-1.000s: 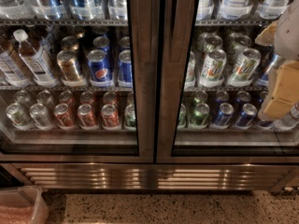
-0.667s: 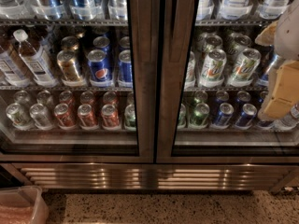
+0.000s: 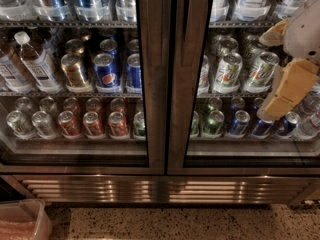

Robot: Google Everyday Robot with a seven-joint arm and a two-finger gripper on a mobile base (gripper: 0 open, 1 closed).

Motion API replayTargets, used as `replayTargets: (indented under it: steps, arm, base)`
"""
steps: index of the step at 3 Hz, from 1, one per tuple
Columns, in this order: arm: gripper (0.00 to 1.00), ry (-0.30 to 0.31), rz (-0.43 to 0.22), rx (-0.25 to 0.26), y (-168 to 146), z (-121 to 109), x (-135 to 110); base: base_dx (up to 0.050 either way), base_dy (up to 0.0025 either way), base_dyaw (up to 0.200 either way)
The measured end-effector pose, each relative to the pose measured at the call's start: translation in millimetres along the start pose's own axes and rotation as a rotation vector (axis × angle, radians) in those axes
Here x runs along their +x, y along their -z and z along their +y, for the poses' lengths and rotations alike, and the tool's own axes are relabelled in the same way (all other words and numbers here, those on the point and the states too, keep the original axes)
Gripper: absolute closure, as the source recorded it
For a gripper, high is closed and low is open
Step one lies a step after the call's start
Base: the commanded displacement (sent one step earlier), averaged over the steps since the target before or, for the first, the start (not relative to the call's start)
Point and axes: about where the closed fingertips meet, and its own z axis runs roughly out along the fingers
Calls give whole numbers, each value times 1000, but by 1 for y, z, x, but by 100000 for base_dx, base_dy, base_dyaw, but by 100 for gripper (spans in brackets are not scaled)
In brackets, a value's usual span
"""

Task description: Open right fridge door

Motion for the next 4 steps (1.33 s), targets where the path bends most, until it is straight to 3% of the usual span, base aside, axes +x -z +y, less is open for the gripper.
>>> replayTargets:
  steps: [1,3,4]
  arm:
    - [0,31,-159,-24,-3,-5,-43]
    - [0,10,-191,-28,-3,-8,-49]
    - [0,37,-204,-29,-7,-12,-57]
  base:
    - [0,0,0]
    - [0,0,0]
    - [0,0,0]
